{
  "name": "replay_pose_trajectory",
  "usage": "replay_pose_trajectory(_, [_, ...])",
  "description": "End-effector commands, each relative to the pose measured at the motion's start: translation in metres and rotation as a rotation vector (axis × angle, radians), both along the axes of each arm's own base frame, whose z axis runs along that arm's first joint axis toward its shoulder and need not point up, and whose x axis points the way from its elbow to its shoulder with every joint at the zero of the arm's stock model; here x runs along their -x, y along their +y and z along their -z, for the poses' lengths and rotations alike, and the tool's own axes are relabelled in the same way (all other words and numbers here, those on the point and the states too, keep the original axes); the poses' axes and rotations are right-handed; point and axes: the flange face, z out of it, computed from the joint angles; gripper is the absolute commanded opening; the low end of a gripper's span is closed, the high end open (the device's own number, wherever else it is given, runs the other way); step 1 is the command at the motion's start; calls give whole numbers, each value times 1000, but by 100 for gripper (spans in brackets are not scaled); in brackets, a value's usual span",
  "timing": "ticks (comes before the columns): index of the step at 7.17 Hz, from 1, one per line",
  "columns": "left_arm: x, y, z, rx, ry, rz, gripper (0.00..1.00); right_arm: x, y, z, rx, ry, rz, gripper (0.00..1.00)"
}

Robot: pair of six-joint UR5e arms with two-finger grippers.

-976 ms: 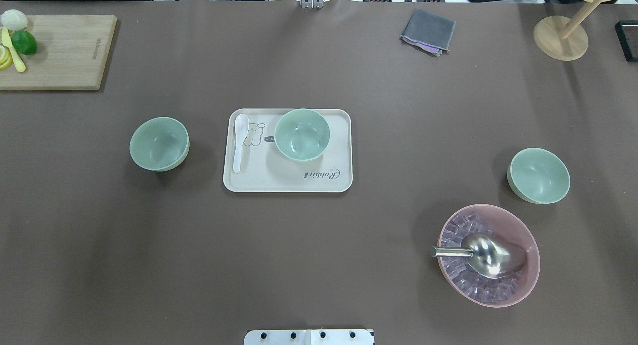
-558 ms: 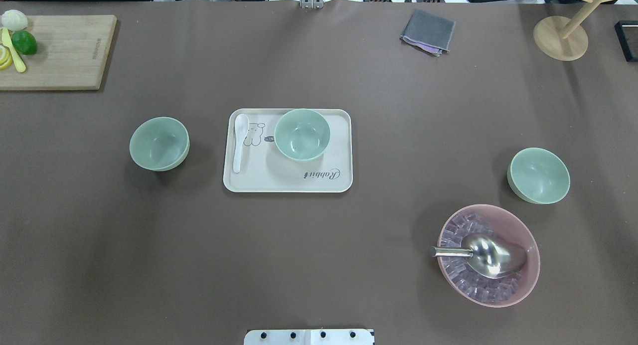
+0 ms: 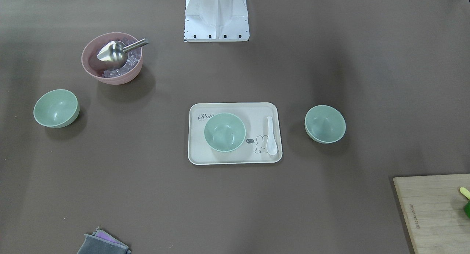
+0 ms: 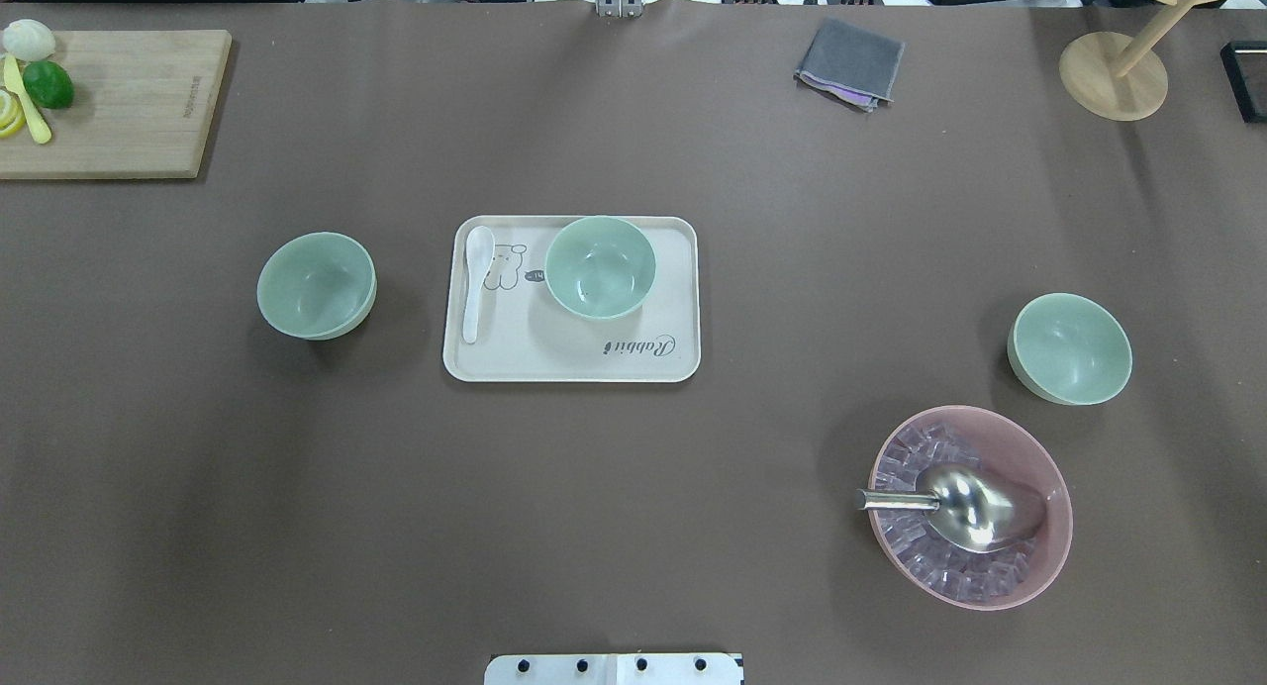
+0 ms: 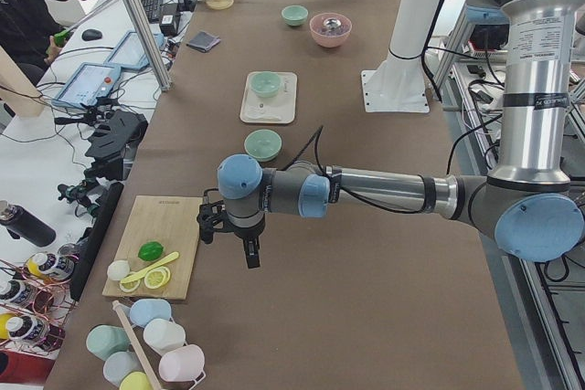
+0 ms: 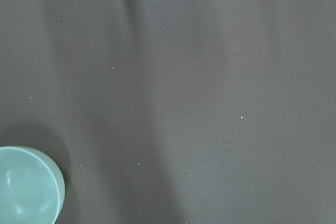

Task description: Stack green bowls together

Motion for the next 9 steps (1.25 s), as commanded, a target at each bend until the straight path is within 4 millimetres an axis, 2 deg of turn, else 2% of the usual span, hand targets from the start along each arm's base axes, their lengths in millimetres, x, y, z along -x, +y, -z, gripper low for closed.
replay_pose_trajectory(1, [0, 0, 1, -1, 2, 0, 98, 0, 0, 1, -2, -3, 1, 100])
replay_pose_trajectory(3, [0, 3, -2, 2, 3, 0, 98, 0, 0, 1, -1, -5, 0, 100])
replay_pose_trajectory(5, [-1, 0, 4, -12, -1, -1, 98, 1, -2, 3, -6, -5, 2, 100])
replay_pose_trajectory(6, [-5, -8, 18, -41, 3, -8, 98, 1, -3, 5, -10, -5, 2, 100])
replay_pose_trajectory(7, [-17, -20, 45, -95, 6, -31, 98, 2, -6, 9, -18, -5, 3, 100])
replay_pose_trajectory(8, [-46, -35, 81, -168, -6, -85, 98, 4, -11, 13, -24, -6, 7, 100])
replay_pose_trajectory(9, [-62, -41, 97, -219, 3, -115, 98, 7, -14, 15, -29, -8, 12, 100])
